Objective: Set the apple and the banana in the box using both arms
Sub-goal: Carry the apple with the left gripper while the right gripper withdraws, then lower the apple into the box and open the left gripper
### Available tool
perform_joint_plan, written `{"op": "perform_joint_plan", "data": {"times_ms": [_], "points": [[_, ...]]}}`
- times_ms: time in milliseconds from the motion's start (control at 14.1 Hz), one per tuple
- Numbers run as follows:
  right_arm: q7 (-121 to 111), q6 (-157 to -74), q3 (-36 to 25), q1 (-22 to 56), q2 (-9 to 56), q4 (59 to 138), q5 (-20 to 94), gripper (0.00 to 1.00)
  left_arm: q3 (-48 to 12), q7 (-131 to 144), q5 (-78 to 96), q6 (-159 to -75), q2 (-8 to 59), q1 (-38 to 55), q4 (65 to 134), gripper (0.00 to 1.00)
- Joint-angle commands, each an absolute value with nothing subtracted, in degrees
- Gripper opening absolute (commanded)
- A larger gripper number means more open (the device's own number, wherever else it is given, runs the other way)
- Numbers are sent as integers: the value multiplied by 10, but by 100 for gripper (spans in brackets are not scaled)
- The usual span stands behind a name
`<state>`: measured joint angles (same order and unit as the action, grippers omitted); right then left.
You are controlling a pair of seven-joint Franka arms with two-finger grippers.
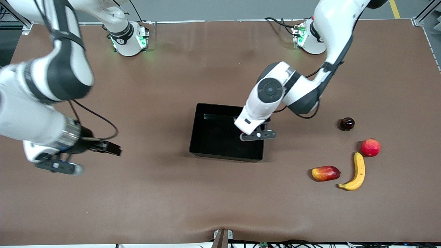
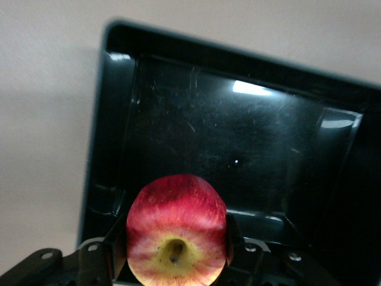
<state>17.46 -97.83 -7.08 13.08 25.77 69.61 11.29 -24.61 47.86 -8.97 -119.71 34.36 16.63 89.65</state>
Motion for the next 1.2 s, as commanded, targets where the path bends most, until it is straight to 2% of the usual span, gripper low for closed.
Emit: {"op": "perform_joint_plan", "data": {"times_ms": [0, 213, 425, 496, 567, 638, 709, 921, 1134], "points": [[134, -983, -60, 95, 175, 789, 106, 100, -244, 498, -125, -1201, 383, 172, 880, 0], [40, -970, -62, 48, 120, 834, 105, 100, -243, 526, -125, -1211, 409, 176, 880, 0], [-12, -937, -62, 13, 79, 843, 68, 100, -243, 537, -126, -1214, 422, 176, 881, 0], [-13, -919, -62, 7, 64, 843, 54, 100, -243, 538, -126, -1214, 424, 176, 881, 6], [-14, -905, -62, 2, 48, 843, 42, 100, -243, 538, -126, -1214, 423, 176, 881, 22], [-15, -889, -62, -1, 34, 843, 34, 100, -243, 537, -127, -1214, 423, 177, 879, 56], [-17, -873, -61, 0, 19, 843, 19, 100, -243, 537, -134, -1214, 420, 179, 875, 100], [-22, -826, -58, 2, -13, 852, -9, 100, -243, 535, -154, -1207, 397, 176, 840, 100], [-26, -836, -55, 10, -52, 892, -14, 100, -243, 520, -155, -1204, 345, 140, 832, 100]]}}
